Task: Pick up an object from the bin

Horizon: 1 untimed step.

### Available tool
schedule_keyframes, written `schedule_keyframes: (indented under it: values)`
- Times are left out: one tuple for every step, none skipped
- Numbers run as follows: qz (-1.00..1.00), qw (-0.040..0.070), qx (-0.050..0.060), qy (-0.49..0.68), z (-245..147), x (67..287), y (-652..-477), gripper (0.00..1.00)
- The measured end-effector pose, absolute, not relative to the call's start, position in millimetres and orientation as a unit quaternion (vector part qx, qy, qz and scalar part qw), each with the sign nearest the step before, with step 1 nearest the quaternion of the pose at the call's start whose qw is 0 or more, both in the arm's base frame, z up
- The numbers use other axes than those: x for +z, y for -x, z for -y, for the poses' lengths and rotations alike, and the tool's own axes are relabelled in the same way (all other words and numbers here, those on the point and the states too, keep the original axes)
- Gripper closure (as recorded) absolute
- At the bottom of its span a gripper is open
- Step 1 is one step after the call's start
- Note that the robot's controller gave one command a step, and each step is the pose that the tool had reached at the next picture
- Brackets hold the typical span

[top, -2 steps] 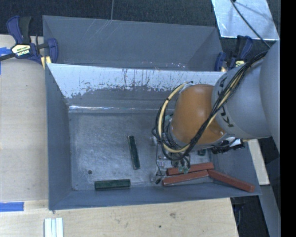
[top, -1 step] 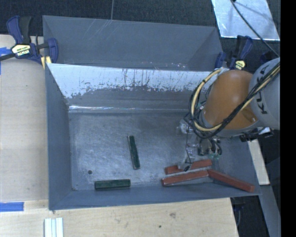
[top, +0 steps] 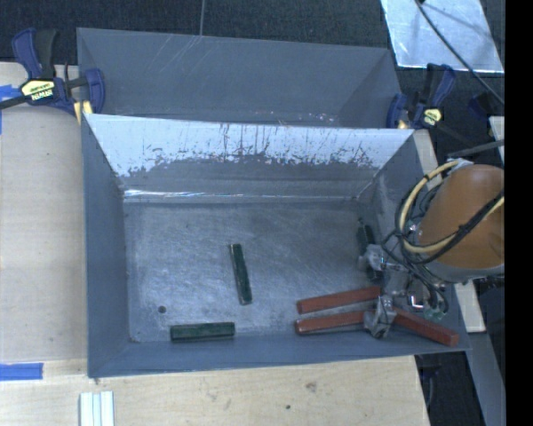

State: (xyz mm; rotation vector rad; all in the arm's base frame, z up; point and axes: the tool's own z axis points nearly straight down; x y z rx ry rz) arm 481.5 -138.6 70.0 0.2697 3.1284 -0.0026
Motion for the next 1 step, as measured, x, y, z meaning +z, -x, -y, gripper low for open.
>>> schedule_keyframes:
  values:
    - [-0.997, 0.002, 0.001, -0.083, 133.8, 72.9, -484.0, 1.00]
